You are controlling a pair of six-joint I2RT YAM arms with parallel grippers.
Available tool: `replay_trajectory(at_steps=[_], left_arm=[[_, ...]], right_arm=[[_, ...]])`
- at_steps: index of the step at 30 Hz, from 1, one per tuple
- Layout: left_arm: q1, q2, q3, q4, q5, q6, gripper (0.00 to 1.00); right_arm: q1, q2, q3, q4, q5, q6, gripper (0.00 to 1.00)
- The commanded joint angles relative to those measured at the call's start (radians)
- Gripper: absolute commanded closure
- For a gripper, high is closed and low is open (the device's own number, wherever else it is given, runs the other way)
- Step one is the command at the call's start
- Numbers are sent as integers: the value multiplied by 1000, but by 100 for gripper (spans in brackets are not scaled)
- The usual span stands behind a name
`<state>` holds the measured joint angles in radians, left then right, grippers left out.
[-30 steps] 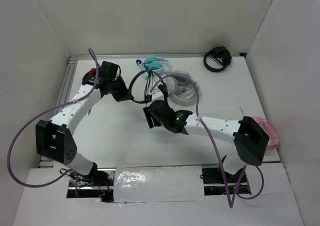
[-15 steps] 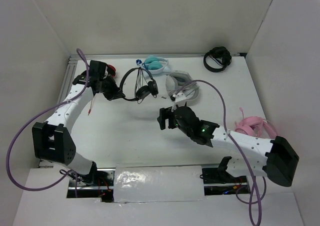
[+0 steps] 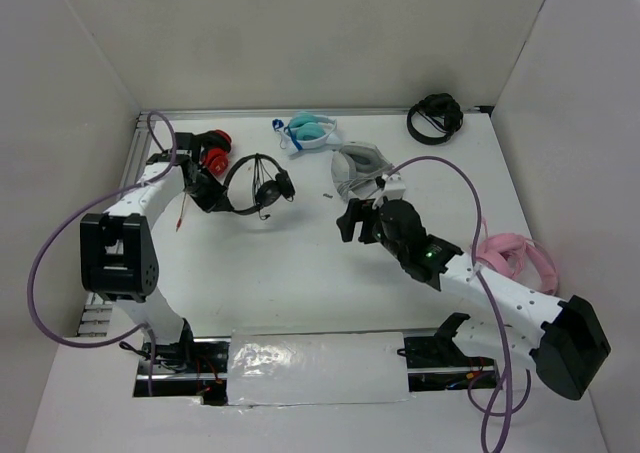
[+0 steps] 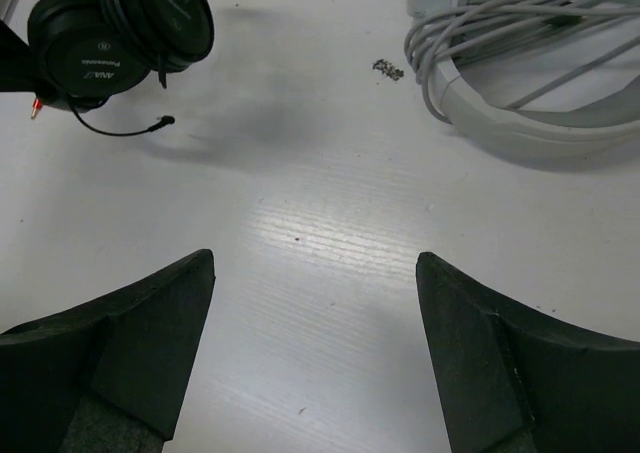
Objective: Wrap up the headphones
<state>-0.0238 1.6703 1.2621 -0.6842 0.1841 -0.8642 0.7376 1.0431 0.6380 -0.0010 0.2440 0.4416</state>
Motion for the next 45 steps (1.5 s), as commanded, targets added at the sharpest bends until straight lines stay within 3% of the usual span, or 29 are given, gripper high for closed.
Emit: replay_trajectory(at_steps=[1,16,20,28,34,36,40,45], left_arm=[[7,48,39,-6,-26,-7,100],[7,273,143,-49,-51,-33,98],[5,310,177,-98,-89,-58,74],[5,286,152,-98,-94,-45,46],[5,206,126,-94,-91,-23,31],[4,151,118,-86,-81,-9,26],[-24,5,100,-84,-99,16,2],[-86,-308,-1,-86,-136,-27,1]], right_arm=[[-38,5,-4,22,-35,14,12],[-121,51,-15,45,-84,16,12],[-127,54,-15,44,-83,16,12],[-135,48,-15,38,-72,22,12],[-133,23,-23,45,-78,28,11],[-135,-1,-27,49,-69,35,0],[-144,-72,-35,18,15,142,0],[-199,-219,-46,-63,155,247,0]])
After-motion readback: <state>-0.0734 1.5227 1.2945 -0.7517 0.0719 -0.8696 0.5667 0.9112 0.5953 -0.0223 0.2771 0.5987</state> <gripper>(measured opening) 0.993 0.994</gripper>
